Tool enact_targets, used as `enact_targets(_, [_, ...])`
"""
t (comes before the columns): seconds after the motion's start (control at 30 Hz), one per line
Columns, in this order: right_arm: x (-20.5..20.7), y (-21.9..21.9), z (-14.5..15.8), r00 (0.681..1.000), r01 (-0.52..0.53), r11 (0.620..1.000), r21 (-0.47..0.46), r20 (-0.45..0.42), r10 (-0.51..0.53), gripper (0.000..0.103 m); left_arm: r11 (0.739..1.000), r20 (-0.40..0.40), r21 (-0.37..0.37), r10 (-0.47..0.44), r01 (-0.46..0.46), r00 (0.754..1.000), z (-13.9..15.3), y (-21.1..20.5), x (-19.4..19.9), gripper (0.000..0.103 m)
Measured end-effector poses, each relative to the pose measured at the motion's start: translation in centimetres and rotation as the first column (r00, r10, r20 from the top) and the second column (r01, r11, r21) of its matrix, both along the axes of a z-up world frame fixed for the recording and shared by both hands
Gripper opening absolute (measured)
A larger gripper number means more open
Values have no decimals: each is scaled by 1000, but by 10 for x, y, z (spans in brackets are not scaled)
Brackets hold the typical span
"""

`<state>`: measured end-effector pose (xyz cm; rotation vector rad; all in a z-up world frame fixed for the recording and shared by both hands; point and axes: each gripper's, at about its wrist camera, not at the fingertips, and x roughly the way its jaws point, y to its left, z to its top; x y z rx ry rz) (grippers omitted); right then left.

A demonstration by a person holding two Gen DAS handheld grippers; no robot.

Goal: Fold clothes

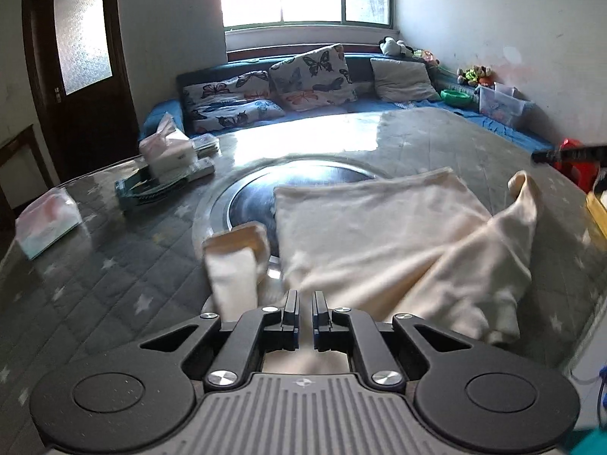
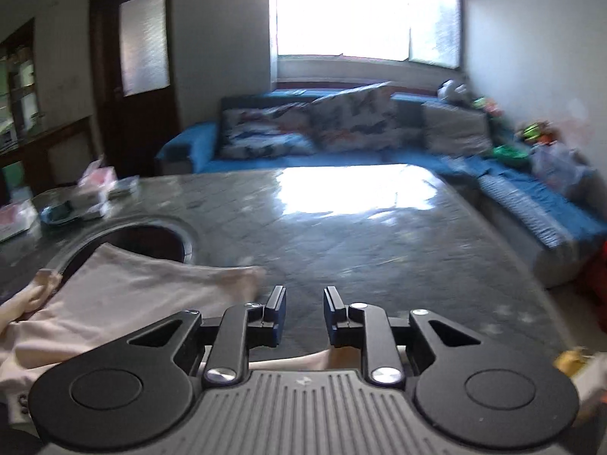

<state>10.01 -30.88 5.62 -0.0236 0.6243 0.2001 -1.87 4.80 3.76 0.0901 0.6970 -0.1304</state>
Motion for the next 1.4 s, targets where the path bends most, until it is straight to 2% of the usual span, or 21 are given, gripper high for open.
enact_targets(0.2, [49, 31, -27, 988, -90, 994, 56, -122, 96, 21, 1000, -38, -27, 11, -12, 999, -6, -2, 62, 7])
enact_targets(0.37, [85, 43, -46, 977, -98, 994, 43, -184, 104, 29, 1000, -64, -10, 27, -28, 998, -18, -4, 108, 7])
enact_targets(0.53, [106, 45, -59, 969, -93, 995, 40, -226, 100, 29, 998, -90, 19, 53, -51, 995, -33, -6, 143, 12])
enact_targets(0.63, [114, 46, -62, 965, -102, 994, 41, -238, 109, 29, 996, -98, 46, 83, -79, 992, -41, -6, 161, 26])
enact_targets(0.67, [116, 46, -63, 965, -105, 994, 41, -238, 112, 29, 995, -98, 55, 94, -89, 991, -44, -6, 166, 35])
enact_targets(0.73, [119, 46, -63, 964, -110, 993, 42, -238, 116, 25, 994, -111, 54, 98, -93, 989, -49, -4, 174, 37])
enact_targets(0.87, [125, 49, -62, 964, -122, 992, 28, -233, 125, 11, 995, -131, 56, 90, -83, 987, -58, -4, 186, 33])
enact_targets(0.97, [133, 53, -59, 965, -134, 991, 16, -223, 134, 8, 997, -119, 49, 60, -55, 991, -59, -5, 188, 10])
enact_targets(1.0, [136, 55, -58, 966, -139, 990, 13, -219, 139, 8, 997, -112, 62, 58, -52, 992, -60, -6, 190, 6])
enact_targets(1.2, [160, 71, -50, 976, -154, 988, 1, -158, 152, 7, 985, -55, 136, 111, -103, 992, -61, -6, 197, 2])
enact_targets(1.4, [183, 88, -50, 975, -174, 985, -9, -144, 171, 11, 972, -70, 123, 208, -198, 976, -62, 11, 213, 3])
